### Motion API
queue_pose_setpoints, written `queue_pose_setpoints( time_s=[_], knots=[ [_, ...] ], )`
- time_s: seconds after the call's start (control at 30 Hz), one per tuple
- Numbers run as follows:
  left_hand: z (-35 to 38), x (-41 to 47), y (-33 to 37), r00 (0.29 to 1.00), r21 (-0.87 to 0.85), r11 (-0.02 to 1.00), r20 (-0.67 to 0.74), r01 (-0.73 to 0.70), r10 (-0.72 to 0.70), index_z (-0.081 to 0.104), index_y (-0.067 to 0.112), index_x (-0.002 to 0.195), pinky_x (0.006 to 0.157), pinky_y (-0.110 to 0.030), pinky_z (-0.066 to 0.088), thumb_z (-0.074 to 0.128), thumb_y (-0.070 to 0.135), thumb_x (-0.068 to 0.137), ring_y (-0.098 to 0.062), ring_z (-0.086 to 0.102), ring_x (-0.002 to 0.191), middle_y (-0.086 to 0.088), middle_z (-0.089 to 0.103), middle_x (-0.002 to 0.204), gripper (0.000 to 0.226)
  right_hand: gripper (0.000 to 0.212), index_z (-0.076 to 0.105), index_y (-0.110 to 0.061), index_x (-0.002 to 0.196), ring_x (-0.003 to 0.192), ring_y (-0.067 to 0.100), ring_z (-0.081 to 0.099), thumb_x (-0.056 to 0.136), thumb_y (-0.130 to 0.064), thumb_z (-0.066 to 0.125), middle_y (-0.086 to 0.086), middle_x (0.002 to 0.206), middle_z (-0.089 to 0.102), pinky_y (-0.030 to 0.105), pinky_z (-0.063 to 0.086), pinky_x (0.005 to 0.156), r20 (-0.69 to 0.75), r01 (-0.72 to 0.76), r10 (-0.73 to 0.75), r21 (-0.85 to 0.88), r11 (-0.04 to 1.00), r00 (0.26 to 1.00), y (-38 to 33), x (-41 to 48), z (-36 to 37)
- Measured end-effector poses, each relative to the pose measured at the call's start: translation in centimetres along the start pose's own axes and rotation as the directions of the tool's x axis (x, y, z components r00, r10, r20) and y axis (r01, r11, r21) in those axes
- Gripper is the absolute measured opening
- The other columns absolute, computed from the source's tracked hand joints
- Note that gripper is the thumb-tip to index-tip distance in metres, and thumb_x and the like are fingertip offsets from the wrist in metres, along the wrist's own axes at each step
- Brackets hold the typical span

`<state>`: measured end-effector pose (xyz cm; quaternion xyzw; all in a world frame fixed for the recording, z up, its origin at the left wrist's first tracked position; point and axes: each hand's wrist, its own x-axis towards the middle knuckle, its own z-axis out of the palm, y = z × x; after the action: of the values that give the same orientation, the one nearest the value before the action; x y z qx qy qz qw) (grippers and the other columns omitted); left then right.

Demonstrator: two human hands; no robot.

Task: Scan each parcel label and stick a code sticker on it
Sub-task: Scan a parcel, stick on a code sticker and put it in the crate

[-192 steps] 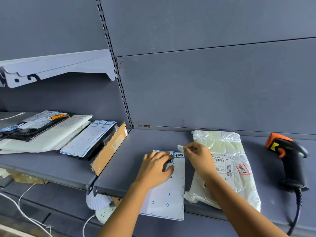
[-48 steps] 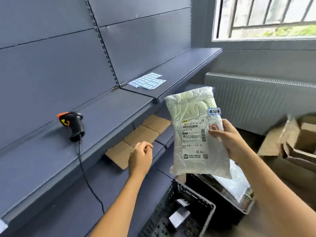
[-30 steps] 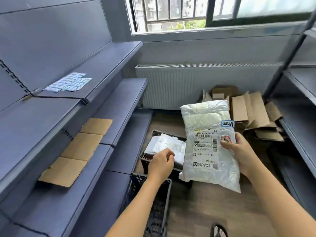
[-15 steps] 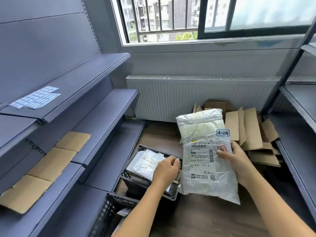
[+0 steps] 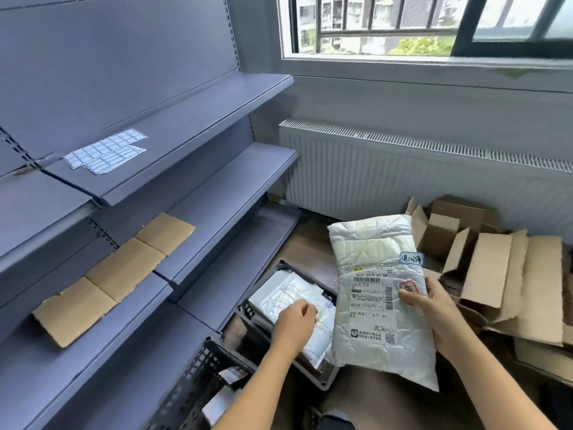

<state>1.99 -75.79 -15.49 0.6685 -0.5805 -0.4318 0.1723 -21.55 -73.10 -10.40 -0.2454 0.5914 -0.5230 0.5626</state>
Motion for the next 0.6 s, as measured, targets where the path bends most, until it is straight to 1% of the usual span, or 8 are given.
queue_pose_setpoints(
  time_s=[0.13, 0.23, 0.3, 0.4, 0.43, 0.5, 0.57, 0.6],
  knots=[
    [-2.0, 4.8, -1.0, 0.994, -0.043, 0.996, -0.070, 0.083, -0.086, 0.063, 0.018, 0.092, 0.072, -0.029, 0.047, 0.039, 0.030, 0.096, -0.017, 0.059, 0.082, 0.003, 0.066, 0.090, 0.027, 0.033, 0.051, -0.006, 0.112, 0.072, 0.024, 0.067, 0.084, 0.007, 0.059, 0.018, 0.101, 0.066, 0.029, 0.058, 0.054, 0.055, -0.014, 0.018, -0.075, 0.997, 0.998, -2.0, 6.0, 2.7],
    [-2.9, 8.2, -1.4, 0.984, -0.093, 0.987, -0.111, 0.132, -0.142, 0.063, 0.016, 0.092, 0.074, -0.031, 0.048, 0.041, 0.031, 0.094, -0.019, 0.060, 0.083, 0.000, 0.067, 0.090, 0.027, 0.029, 0.052, -0.008, 0.107, 0.079, 0.030, 0.065, 0.084, 0.007, 0.059, 0.020, 0.102, 0.066, 0.033, 0.058, 0.060, 0.118, -0.012, 0.028, -0.133, 0.991, 0.993, -3.1, 10.4, 5.4],
    [-3.3, 10.0, -1.6, 0.979, -0.138, 0.978, -0.108, 0.155, -0.171, 0.062, 0.013, 0.090, 0.073, -0.032, 0.049, 0.043, 0.033, 0.093, -0.018, 0.057, 0.077, -0.005, 0.067, 0.090, 0.028, 0.027, 0.053, -0.010, 0.103, 0.081, 0.031, 0.064, 0.083, 0.008, 0.059, 0.021, 0.103, 0.066, 0.034, 0.058, 0.062, 0.158, -0.023, 0.047, -0.154, 0.988, 0.986, -3.5, 12.8, 7.2],
    [-3.7, 11.6, -1.6, 0.973, -0.261, 0.946, -0.071, 0.193, -0.218, 0.059, 0.013, 0.086, 0.079, -0.036, 0.050, 0.046, 0.039, 0.093, -0.014, 0.053, 0.073, -0.004, 0.063, 0.084, 0.030, 0.028, 0.051, -0.005, 0.107, 0.082, 0.031, 0.063, 0.084, 0.009, 0.058, 0.022, 0.104, 0.065, 0.038, 0.057, 0.066, 0.222, -0.046, 0.091, -0.201, 0.979, 0.971, -3.6, 15.6, 9.7],
    [-3.9, 11.8, -1.6, 0.971, -0.311, 0.929, -0.061, 0.202, -0.231, 0.058, 0.014, 0.084, 0.079, -0.034, 0.050, 0.047, 0.041, 0.094, -0.014, 0.052, 0.073, 0.000, 0.060, 0.083, 0.030, 0.027, 0.051, -0.004, 0.108, 0.083, 0.031, 0.063, 0.084, 0.009, 0.058, 0.023, 0.105, 0.064, 0.040, 0.055, 0.070, 0.246, -0.056, 0.111, -0.219, 0.974, 0.963, -3.4, 16.3, 10.4],
    [-4.3, 12.4, -1.4, 0.961, -0.395, 0.891, -0.061, 0.224, -0.269, 0.056, 0.018, 0.085, 0.073, -0.024, 0.045, 0.046, 0.042, 0.096, -0.012, 0.053, 0.075, 0.005, 0.057, 0.083, 0.029, 0.024, 0.051, -0.004, 0.104, 0.082, 0.030, 0.062, 0.085, 0.009, 0.056, 0.023, 0.105, 0.064, 0.042, 0.052, 0.075, 0.300, -0.077, 0.154, -0.254, 0.964, 0.941, -3.1, 18.1, 12.1],
    [-4.7, 12.9, -1.4, 0.942, -0.461, 0.852, -0.092, 0.247, -0.323, 0.057, 0.017, 0.092, 0.063, -0.014, 0.041, 0.045, 0.043, 0.097, -0.008, 0.053, 0.075, 0.008, 0.056, 0.084, 0.029, 0.025, 0.052, -0.005, 0.105, 0.084, 0.031, 0.063, 0.085, 0.009, 0.057, 0.022, 0.104, 0.065, 0.044, 0.051, 0.079, 0.352, -0.087, 0.188, -0.285, 0.955, 0.917, -2.7, 20.0, 13.7],
    [-4.8, 13.1, -1.3, 0.930, -0.494, 0.831, -0.108, 0.258, -0.352, 0.057, 0.016, 0.096, 0.060, -0.013, 0.040, 0.044, 0.043, 0.097, -0.008, 0.053, 0.075, 0.007, 0.056, 0.086, 0.030, 0.026, 0.052, -0.005, 0.108, 0.085, 0.032, 0.063, 0.085, 0.008, 0.057, 0.021, 0.103, 0.066, 0.046, 0.051, 0.080, 0.371, -0.095, 0.211, -0.308, 0.947, 0.904, -2.5, 20.9, 14.4]
  ],
)
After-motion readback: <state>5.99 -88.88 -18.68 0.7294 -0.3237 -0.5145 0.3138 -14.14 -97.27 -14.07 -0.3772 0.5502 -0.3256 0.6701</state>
